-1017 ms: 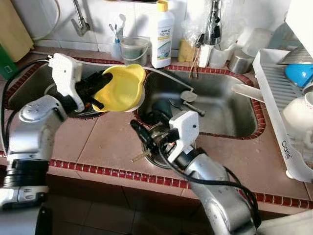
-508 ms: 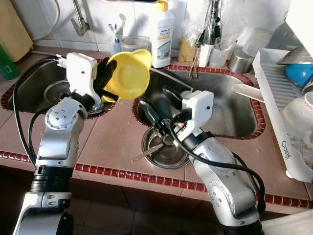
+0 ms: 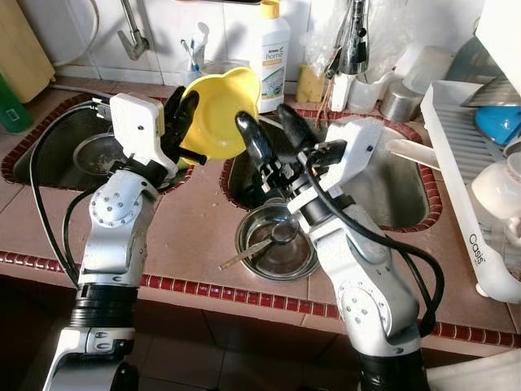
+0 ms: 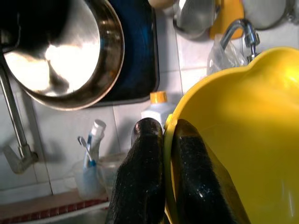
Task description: Kitchen organization
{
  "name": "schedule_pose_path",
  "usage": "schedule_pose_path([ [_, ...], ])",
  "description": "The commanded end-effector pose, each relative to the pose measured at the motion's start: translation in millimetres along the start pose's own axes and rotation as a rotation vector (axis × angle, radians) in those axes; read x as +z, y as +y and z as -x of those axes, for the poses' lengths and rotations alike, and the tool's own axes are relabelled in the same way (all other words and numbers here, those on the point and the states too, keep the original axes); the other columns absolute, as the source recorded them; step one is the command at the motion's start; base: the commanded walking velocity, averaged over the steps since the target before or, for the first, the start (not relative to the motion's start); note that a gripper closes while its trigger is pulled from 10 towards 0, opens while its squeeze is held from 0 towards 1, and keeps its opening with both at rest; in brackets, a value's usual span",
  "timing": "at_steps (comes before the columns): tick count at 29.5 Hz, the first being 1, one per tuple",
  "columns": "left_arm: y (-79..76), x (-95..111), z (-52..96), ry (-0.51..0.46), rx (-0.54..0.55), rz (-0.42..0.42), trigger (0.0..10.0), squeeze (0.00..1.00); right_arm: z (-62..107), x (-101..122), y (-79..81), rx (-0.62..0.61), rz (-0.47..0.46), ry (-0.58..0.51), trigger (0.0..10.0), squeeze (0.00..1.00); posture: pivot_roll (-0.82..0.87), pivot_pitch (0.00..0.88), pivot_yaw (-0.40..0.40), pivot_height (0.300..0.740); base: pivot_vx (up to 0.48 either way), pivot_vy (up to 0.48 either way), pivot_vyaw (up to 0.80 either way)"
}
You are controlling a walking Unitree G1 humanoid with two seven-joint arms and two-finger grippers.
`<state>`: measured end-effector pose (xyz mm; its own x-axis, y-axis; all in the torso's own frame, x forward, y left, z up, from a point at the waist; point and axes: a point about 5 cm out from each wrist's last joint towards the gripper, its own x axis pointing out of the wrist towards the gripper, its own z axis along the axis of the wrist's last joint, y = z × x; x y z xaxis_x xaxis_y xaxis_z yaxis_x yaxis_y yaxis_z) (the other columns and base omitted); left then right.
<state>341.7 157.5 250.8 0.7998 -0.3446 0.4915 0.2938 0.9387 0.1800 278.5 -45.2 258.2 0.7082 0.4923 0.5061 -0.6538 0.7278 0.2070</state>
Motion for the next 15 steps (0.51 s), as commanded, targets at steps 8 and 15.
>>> schedule_pose_path([
  [8, -4.5, 19.8, -0.2, -0.136, 0.008, -0.059, 10.0, 0.0, -11.7, 9.4, -1.4, -0.124, -0.071, -0.08, 10.0, 0.0, -0.13, 0.119, 0.04, 0.74, 0.0, 0.0, 0.0],
  [15, -19.2, 28.2, -2.4, -0.184, -0.039, -0.117, 10.0, 0.0, -15.0, 8.7, 0.3, -0.13, -0.082, -0.072, 10.0, 0.0, -0.12, 0.12, 0.026, 0.74, 0.0, 0.0, 0.0],
])
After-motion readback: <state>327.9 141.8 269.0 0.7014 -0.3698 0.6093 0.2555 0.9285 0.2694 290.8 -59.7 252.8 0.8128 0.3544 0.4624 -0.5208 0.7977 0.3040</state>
